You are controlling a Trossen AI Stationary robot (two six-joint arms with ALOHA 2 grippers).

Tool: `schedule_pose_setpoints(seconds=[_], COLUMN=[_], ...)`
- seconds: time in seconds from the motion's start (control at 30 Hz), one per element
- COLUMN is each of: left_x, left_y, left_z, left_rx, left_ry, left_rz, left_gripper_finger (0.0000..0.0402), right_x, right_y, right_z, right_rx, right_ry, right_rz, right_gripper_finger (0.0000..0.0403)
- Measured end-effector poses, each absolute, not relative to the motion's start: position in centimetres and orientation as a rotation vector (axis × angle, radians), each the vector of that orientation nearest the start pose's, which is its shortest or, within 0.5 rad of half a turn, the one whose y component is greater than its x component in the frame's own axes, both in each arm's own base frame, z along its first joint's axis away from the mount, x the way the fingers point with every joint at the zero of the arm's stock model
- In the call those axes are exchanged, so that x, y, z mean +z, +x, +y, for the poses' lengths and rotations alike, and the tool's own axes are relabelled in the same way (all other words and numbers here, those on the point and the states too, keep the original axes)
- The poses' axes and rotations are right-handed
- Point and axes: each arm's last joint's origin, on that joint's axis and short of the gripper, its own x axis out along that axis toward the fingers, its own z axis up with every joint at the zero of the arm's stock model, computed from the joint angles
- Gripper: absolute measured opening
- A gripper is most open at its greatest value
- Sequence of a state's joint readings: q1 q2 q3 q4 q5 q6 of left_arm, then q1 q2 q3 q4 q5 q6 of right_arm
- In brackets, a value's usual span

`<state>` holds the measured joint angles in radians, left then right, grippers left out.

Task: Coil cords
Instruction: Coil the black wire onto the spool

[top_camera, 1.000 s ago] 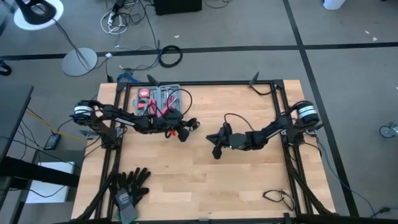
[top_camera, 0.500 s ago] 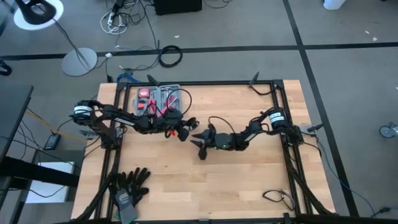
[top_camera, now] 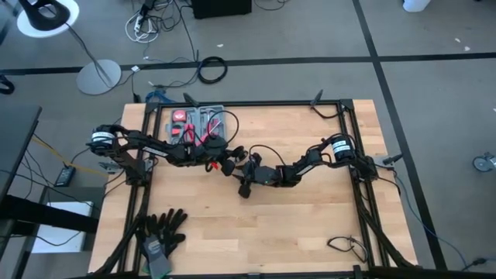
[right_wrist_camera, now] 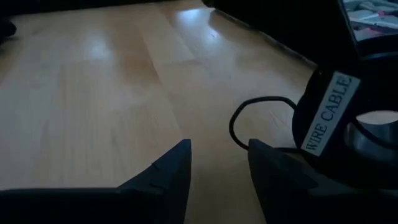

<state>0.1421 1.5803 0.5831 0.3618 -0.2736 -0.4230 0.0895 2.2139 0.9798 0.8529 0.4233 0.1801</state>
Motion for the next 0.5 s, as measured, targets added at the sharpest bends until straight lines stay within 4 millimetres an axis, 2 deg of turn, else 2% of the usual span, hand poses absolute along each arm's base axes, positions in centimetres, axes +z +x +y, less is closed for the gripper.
schedule_pose_setpoints(seconds=[0.3, 0.5], left_x=[13.75, 13.92], left_y=[27.89, 28.01], left_z=[4.78, 4.79], left_rx=[0.529, 0.525], left_ry=[-0.359, -0.361], left_rz=[0.543, 0.522], left_gripper_finger=[0.0, 0.0], right_x=[6.86, 6.74], right_y=[40.23, 40.3], right_z=[2.24, 1.62], right_rx=[-0.401, -0.37], right_ry=[0.006, 0.002], right_rz=[0.346, 0.359], right_gripper_finger=[0.0156, 0.0137])
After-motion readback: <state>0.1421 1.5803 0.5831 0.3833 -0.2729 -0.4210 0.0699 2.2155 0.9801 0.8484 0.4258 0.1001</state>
